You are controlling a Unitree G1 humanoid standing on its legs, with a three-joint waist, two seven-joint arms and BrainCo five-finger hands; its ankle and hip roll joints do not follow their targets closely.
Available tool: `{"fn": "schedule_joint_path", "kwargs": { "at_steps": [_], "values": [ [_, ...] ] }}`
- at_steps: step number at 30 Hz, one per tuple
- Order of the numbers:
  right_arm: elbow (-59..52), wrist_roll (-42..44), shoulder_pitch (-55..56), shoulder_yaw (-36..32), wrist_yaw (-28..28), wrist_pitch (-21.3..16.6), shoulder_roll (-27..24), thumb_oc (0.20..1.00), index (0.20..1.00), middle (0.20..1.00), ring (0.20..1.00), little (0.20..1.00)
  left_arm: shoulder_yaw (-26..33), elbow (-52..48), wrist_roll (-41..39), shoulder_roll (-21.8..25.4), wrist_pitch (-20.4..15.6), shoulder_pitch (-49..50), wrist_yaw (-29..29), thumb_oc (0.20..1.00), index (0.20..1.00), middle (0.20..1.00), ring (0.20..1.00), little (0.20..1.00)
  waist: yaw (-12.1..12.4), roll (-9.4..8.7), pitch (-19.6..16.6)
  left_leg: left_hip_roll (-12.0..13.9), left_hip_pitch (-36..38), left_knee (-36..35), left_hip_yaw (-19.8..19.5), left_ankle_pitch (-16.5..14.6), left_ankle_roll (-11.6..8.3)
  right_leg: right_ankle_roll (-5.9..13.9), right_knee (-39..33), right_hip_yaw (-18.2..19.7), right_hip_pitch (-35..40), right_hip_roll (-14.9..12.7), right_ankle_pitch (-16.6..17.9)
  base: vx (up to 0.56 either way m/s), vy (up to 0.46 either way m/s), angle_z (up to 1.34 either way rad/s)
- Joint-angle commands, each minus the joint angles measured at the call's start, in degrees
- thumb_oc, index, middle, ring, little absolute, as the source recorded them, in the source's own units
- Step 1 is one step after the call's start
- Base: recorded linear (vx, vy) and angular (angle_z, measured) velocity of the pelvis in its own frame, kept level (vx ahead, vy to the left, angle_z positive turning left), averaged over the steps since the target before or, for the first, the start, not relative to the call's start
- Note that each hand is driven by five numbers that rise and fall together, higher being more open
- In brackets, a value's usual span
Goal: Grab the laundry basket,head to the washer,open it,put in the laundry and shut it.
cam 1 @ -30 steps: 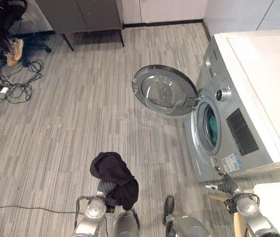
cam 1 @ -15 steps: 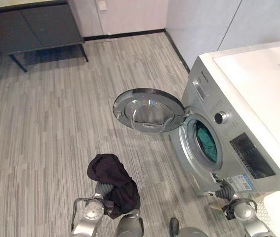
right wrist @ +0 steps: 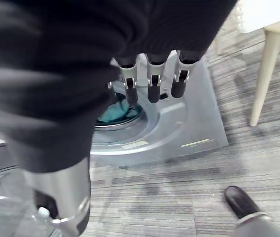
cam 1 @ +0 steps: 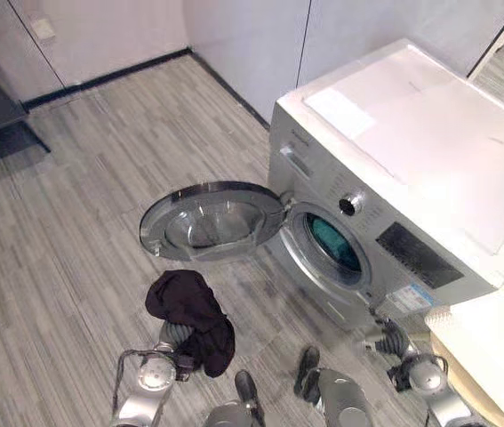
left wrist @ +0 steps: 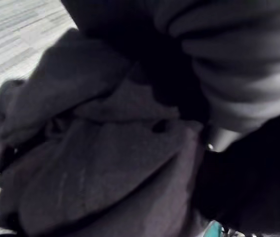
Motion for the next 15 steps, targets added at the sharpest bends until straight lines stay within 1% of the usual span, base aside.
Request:
{"fn": "schedule_joint_path", "kwargs": {
  "at_steps": [1,2,3,4,5,6,7,8,9,10,11,12,14,15],
  "values": [
    [0.31,0.59,-3.27,-1.51,-1.06,-1.58,-2.18,1.0,1.0,1.0,1.0,1.0,0.23,-3.82,0.9,1.19,-2.83,-0.28,-0.69,0.2,0.2,0.2,0.2,0.2,0.71,-1.07,-1.11,5.22,-0.34,18.09,-3.64,-6.88,-1.52,0.62,-11.47,0.01,7.9,2.53,2.04,0.14,-0.149,-0.02],
    [0.27,0.76,-3.28,-1.39,-1.07,-1.58,-2.4,1.0,1.0,1.0,1.0,1.0,-0.05,-3.46,0.72,0.79,-2.95,-0.39,-0.45,0.2,0.2,0.2,0.2,0.2,1.04,-0.83,-0.86,6.09,-1.45,21.12,-4.8,-5.66,-2.06,-0.15,-12.09,0.81,8.89,3.47,1.65,0.09,-0.075,-0.27],
    [0.27,0.76,-3.28,-1.4,-1.07,-1.58,-2.41,1.0,1.0,1.0,1.0,1.0,-0.06,-3.45,0.72,0.78,-2.96,-0.4,-0.45,0.2,0.2,0.2,0.2,0.2,1.05,-0.79,-0.85,6.14,-1.48,21.2,-4.81,-5.7,-2.08,-0.16,-12.11,0.8,8.91,3.51,1.66,0.16,0.023,-0.54],
    [0.2,0.75,-3.59,-1.16,-1.03,-1.46,-2.91,1.0,1.0,1.0,1.0,1.0,-0.81,-3.12,0.12,-0.27,-3.02,-0.89,-0.03,0.2,0.2,0.2,0.2,0.2,2.09,-1.05,-0.67,5.19,-5.49,20.19,-9.76,-5.33,-1.73,-0.3,-14.28,3.56,11.12,3.94,1.49,0.12,0.049,-0.61],
    [0.19,0.75,-3.57,-1.17,-1.02,-1.46,-2.92,1.0,1.0,1.0,1.0,1.0,-0.83,-3.11,0.12,-0.28,-3.03,-0.9,-0.02,0.2,0.2,0.2,0.2,0.2,2.11,-1.06,-0.66,5.15,-5.42,20.13,-9.73,-5.34,-1.68,-0.27,-14.33,3.58,11.18,3.91,1.51,0.09,0.081,-0.7],
    [0.02,0.75,-3.54,-1.24,-0.99,-1.49,-3.06,1.0,1.0,1.0,1.0,1.0,-0.94,-3.12,0.22,-0.41,-3.2,-0.87,0.13,0.2,0.2,0.2,0.2,0.2,2.3,-1.82,-0.59,4.41,-6.86,18.15,-10.19,-4.44,-0.96,-0.33,-14.75,4.1,11.12,3.12,2.37,0.02,0.067,-0.63],
    [-0.11,0.79,-3.45,-1.2,-0.97,-1.51,-3.19,1.0,1.0,1.0,1.0,1.0,-1.02,-3.15,0.24,-0.44,-3.28,-0.77,0.23,0.2,0.2,0.2,0.2,0.2,2.58,-1.87,-0.57,4.29,-7.69,16.7,-11.6,-3.76,-1.17,-0.22,-14.94,5.26,11.47,3.24,2.33,0.08,0.146,-0.8],
    [0.35,0.76,-3.55,-1.04,-1.22,-1.64,-3.34,1.0,1.0,1.0,1.0,1.0,-1.29,-2.77,0.35,-0.69,-3.45,-1.09,0.81,0.2,0.2,0.2,0.2,0.2,3.4,-1.48,-0.1,3.92,-9.87,12.68,-16.06,-0.34,-2.27,-0.05,-15.19,7.67,12.38,3.89,2.0,0.11,0.114,-0.93],
    [0.36,0.76,-3.58,-1.07,-1.22,-1.65,-3.33,1.0,1.0,1.0,1.0,1.0,-1.29,-2.74,0.35,-0.69,-3.47,-1.15,0.82,0.2,0.2,0.2,0.2,0.2,3.35,-1.57,-0.2,3.8,-9.94,12.35,-16.07,0.02,-2.24,-0.06,-15.23,7.62,12.21,3.8,2.12,0.11,0.121,-1.0],
    [0.75,0.54,-3.76,-0.81,-1.32,-1.64,-3.38,1.0,1.0,1.0,1.0,1.0,-1.37,-2.6,0.2,-0.84,-3.46,-1.24,1.06,0.2,0.2,0.2,0.2,0.2,3.75,-1.09,0.11,3.84,-10.08,10.25,-18.2,1.27,-2.82,-0.06,-15.08,9.03,12.66,4.31,1.71,0.06,0.087,-0.95],
    [1.13,0.47,-3.92,-0.66,-1.49,-1.66,-3.42,1.0,1.0,1.0,1.0,1.0,-1.48,-2.64,-0.05,-0.91,-3.46,-1.44,1.35,0.2,0.2,0.2,0.2,0.2,4.1,-0.73,0.28,3.5,-10.78,8.07,-20.83,3.15,-3.2,-0.04,-14.94,10.45,12.75,4.69,1.58,0.09,0.135,-0.85],
    [1.5,0.42,-4.18,-0.42,-1.61,-1.69,-3.34,1.0,1.0,1.0,1.0,1.0,-1.74,-2.42,-0.12,-1.11,-3.52,-1.68,1.6,0.2,0.2,0.2,0.2,0.2,4.32,-0.3,0.42,3.22,-11.31,6.63,-23.08,4.19,-3.55,0.05,-14.43,11.86,12.75,4.99,1.25,0.07,0.155,-0.82],
    [2.22,0.52,-4.45,-0.36,-1.76,-1.7,-3.27,1.0,1.0,1.0,1.0,1.0,-2.14,-2.13,-0.4,-1.4,-3.67,-2.29,1.86,0.2,0.2,0.2,0.2,0.2,4.36,0.41,0.46,2.63,-11.98,5.25,-25.97,5.25,-3.84,0.2,-13.26,14.2,12.43,5.19,0.73,0.1,0.234,-0.91],
    [2.32,0.29,-4.34,-0.55,-1.55,-1.82,-3.41,1.0,1.0,1.0,1.0,1.0,-2.65,-1.69,-0.36,-1.62,-3.7,-2.52,1.78,0.2,0.2,0.2,0.2,0.2,3.35,1.51,-0.03,2.85,-9.99,3.23,-26.1,4.57,-3.51,0.7,-12.28,16.55,12.06,5.19,0.28,0.11,0.34,-1.37]
  ]
}}
